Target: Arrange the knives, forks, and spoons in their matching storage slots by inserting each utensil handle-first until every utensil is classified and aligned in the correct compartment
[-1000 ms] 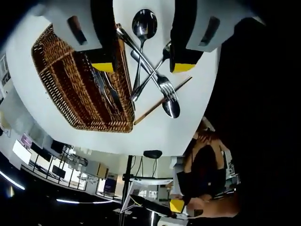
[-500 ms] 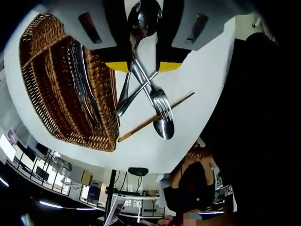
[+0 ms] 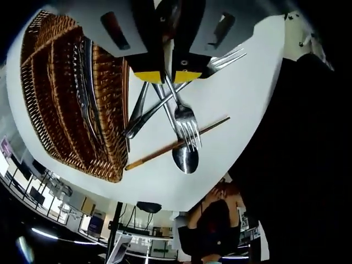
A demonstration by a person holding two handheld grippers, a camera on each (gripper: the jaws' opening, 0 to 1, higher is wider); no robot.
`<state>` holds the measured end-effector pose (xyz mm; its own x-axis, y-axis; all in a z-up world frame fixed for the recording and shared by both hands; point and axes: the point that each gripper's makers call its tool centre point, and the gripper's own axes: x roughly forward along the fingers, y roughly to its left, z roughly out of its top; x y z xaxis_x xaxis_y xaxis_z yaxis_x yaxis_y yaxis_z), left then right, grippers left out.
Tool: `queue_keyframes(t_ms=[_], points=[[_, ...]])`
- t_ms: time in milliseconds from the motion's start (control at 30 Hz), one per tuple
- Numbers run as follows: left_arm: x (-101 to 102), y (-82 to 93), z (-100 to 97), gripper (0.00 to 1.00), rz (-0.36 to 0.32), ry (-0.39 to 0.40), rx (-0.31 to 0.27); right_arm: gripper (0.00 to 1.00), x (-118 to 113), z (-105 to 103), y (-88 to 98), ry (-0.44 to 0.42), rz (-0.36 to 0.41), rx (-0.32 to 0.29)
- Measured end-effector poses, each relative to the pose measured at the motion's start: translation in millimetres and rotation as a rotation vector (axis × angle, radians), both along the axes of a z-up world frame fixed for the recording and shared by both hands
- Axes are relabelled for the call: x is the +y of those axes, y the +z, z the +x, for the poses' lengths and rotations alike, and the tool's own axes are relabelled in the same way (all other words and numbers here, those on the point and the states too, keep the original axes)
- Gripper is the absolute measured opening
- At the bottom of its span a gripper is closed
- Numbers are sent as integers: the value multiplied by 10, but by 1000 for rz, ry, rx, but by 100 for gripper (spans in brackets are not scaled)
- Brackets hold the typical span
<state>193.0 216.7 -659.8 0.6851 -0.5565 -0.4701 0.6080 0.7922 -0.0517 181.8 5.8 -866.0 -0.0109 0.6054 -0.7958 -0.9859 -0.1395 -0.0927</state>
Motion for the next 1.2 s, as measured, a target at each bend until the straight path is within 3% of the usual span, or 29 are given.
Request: queue_keyframes(t_ms=[100,200,467,733,1000,1200], points=[[-3,-6,-5,100,0,-1,4,4,12,-8,-4,11,1,2],[-18,-19,-6,100,-1,-7,11,7,-14,-38,-82,74,-46,-19],[-46,-21,8,97,5,-15,17,3,25,-47,-89,89,-24,25],[-44,-4,10,98,6,-9,17,0,23,-68,-63,137,-39,-8],[-79,-2,83,98,6,-25,14,0,35,8,130,78,6,-13],[-157,47,133,100,-1,-41,0,0,5,29,319,-12,16,39]])
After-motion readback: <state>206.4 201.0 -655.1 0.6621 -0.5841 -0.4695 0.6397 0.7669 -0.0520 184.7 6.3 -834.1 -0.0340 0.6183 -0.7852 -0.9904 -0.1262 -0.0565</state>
